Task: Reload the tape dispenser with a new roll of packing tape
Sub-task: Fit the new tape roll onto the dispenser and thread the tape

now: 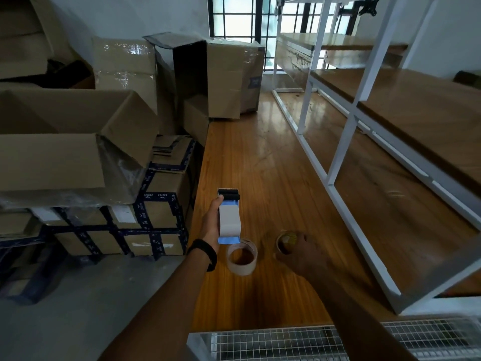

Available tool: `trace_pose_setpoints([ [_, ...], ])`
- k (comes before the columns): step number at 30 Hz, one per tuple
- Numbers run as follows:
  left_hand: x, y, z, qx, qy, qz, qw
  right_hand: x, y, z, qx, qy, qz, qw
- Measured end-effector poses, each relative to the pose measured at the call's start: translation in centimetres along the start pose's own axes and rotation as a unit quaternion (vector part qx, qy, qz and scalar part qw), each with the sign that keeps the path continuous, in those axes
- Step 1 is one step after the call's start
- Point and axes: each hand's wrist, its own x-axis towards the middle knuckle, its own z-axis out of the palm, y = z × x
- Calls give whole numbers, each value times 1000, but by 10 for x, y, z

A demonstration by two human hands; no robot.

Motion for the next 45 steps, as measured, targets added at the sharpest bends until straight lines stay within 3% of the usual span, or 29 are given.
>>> trace_pose_setpoints([
  [5,0,0,3,11,-7,22,1000,-1,5,-6,131,35,-30,990],
  [8,3,2,4,13,-10,15,1000,-7,5,-24,323,20,-80,943],
  [12,-3,7,13,8,-22,12,1000,-11,-4,-45,608,-38,-119,784],
  [15,1,5,22,10,-23,-6,1000,-20,-21,-54,751,-52,-87,652],
  [17,2,5,28,9,-22,-14,1000,-24,-32,-55,787,-43,-66,611],
  [20,5,3,37,17,-14,-6,1000,-29,-47,-49,785,-37,-43,617],
  [29,-8,7,52,48,11,12,999,-37,-68,-31,719,-66,-79,687],
  [39,-16,4,51,105,-18,81,991,-41,-76,-29,697,-74,-89,708],
  [45,-19,3,55,82,-10,86,993,-48,-79,-22,694,-52,-99,711],
])
